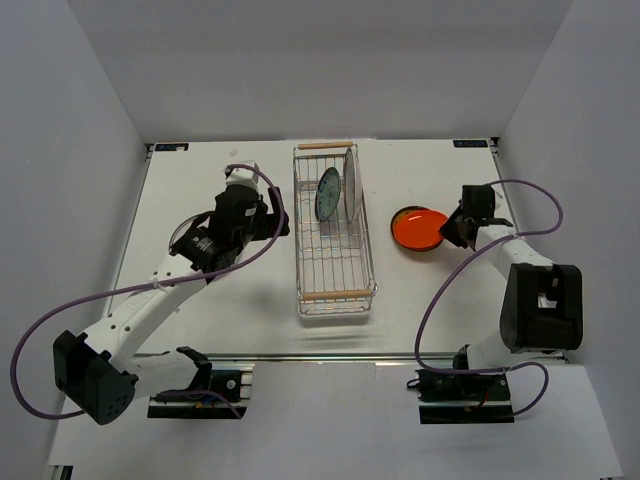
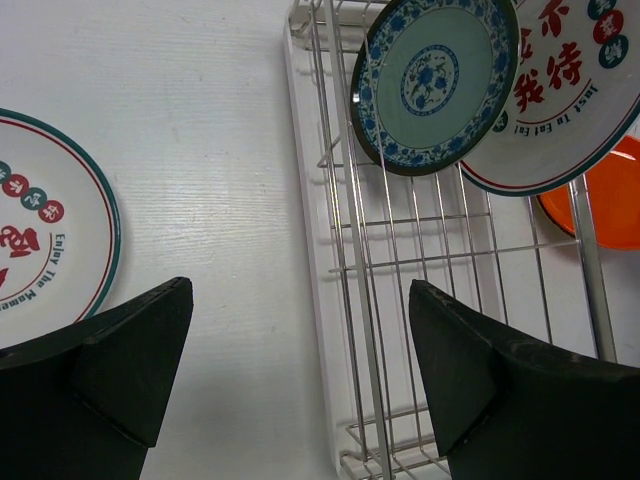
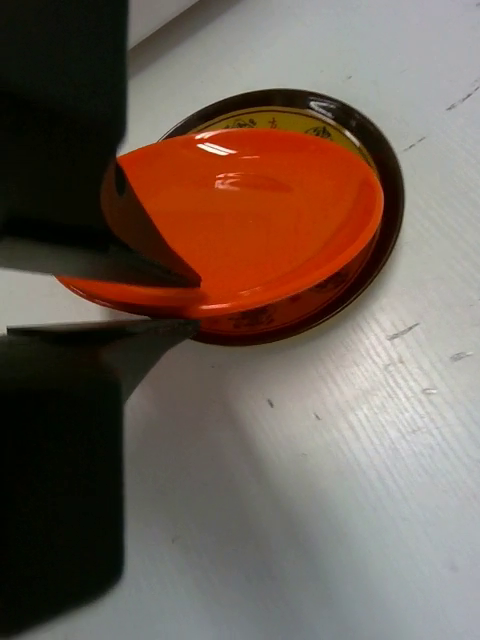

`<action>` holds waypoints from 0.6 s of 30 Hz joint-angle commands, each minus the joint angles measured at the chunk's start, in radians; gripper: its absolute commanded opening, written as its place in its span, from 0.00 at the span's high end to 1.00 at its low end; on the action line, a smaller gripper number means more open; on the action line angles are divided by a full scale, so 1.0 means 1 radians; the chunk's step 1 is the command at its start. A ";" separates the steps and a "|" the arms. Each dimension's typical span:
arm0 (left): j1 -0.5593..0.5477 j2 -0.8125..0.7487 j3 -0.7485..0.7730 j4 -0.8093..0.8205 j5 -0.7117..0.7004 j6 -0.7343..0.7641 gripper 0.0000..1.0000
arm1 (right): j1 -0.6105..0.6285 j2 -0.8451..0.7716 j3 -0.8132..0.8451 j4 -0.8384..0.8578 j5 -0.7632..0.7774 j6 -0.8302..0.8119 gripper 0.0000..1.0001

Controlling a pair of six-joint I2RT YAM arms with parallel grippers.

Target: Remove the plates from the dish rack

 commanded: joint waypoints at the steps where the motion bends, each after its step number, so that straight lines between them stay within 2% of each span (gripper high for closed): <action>1: 0.001 0.015 0.035 0.036 0.039 0.022 0.02 | -0.002 -0.014 -0.052 0.035 -0.059 0.015 0.70; 3: 0.001 0.018 0.032 0.046 0.046 0.022 0.02 | -0.001 -0.032 -0.089 0.047 -0.068 0.013 0.62; 4: 0.001 0.022 0.031 0.049 0.050 0.022 0.02 | -0.002 -0.045 -0.097 0.052 -0.068 0.012 0.51; 7: 0.001 0.029 0.025 0.057 0.057 0.022 0.02 | -0.001 -0.059 -0.103 0.056 -0.068 0.001 0.37; 18: 0.001 -0.048 -0.035 0.023 0.039 0.013 0.02 | -0.004 0.012 -0.027 0.087 -0.195 -0.021 0.34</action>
